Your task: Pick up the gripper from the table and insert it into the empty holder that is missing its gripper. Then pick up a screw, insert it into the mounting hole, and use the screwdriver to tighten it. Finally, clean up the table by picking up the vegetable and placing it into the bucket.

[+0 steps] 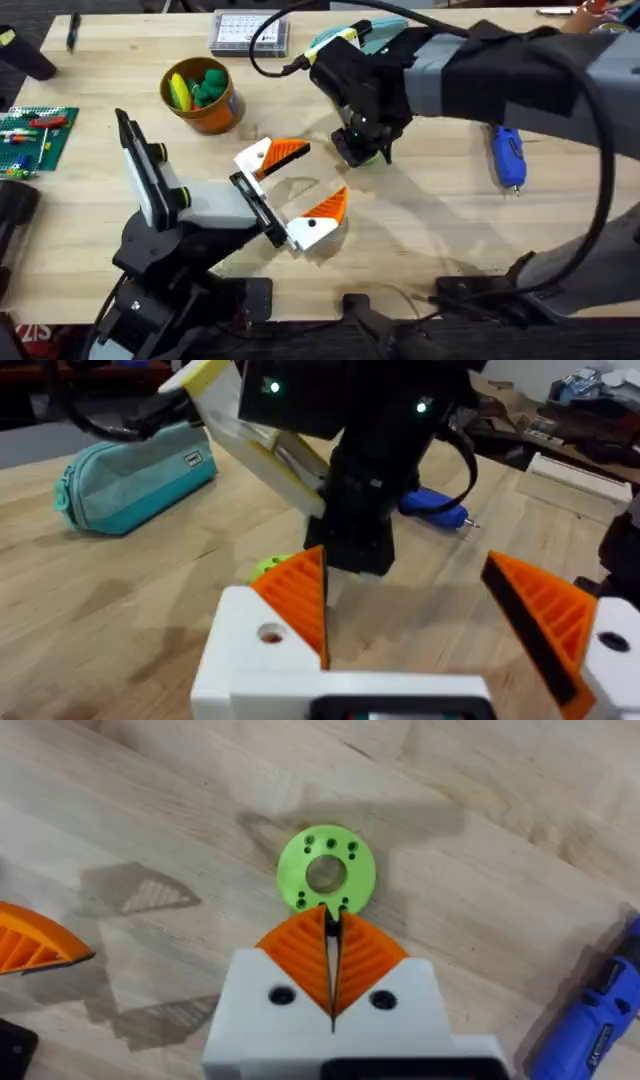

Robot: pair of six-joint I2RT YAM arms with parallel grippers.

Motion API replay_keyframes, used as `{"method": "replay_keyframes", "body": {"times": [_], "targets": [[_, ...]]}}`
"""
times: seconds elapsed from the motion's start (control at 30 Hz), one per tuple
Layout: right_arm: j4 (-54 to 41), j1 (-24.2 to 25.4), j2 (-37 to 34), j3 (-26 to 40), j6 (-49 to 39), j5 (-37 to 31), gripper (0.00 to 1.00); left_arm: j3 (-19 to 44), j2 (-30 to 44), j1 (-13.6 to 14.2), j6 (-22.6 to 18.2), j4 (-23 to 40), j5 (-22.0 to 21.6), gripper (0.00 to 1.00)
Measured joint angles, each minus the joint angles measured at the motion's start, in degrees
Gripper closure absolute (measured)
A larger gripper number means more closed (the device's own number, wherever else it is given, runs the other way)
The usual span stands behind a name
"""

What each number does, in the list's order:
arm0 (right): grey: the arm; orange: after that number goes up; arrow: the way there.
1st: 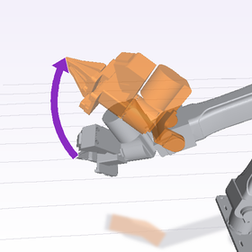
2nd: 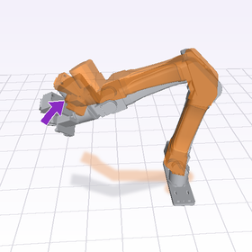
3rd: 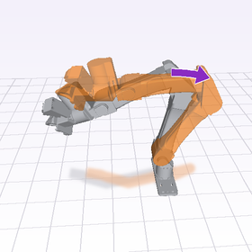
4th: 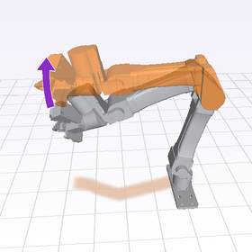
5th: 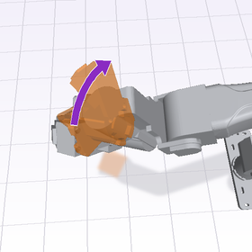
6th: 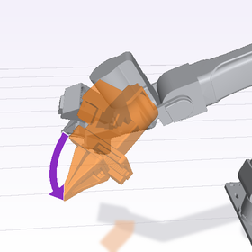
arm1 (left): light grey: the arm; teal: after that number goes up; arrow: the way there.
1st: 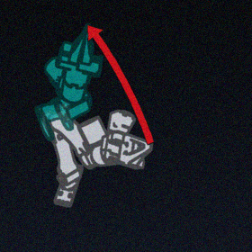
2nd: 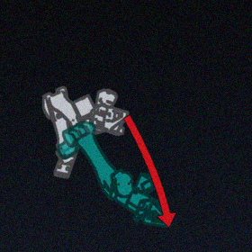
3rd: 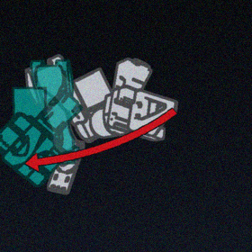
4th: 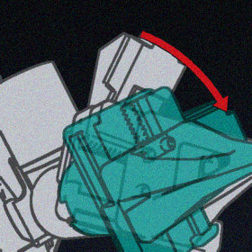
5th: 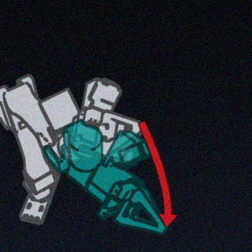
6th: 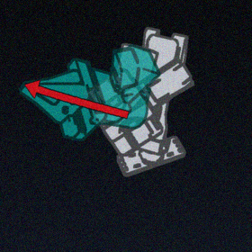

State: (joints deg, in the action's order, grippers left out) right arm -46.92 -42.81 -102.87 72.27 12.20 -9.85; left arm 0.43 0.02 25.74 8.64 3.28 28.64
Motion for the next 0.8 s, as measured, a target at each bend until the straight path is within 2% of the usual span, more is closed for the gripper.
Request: {"method": "replay_keyframes", "body": {"times": [0.27, 0.63, 0.8], "targets": [[-1.4, 0.0, 0.9, 0.6, 0.0, -0.4, 0.996, 0.0, 0.0, 0.0, 0.0, 0.0, 0.0, 0.020], [-4.7, 2.6, 14.5, 6.8, 0.0, -0.8, 0.996, 0.0, 0.0, 0.0, 0.0, 0.0, 0.0, 0.020], [-6.6, 3.0, 16.6, 6.8, 0.0, -0.9, 0.996, 0.0, 0.0, 0.0, 0.0, 0.0, -0.2, 0.020]]}}
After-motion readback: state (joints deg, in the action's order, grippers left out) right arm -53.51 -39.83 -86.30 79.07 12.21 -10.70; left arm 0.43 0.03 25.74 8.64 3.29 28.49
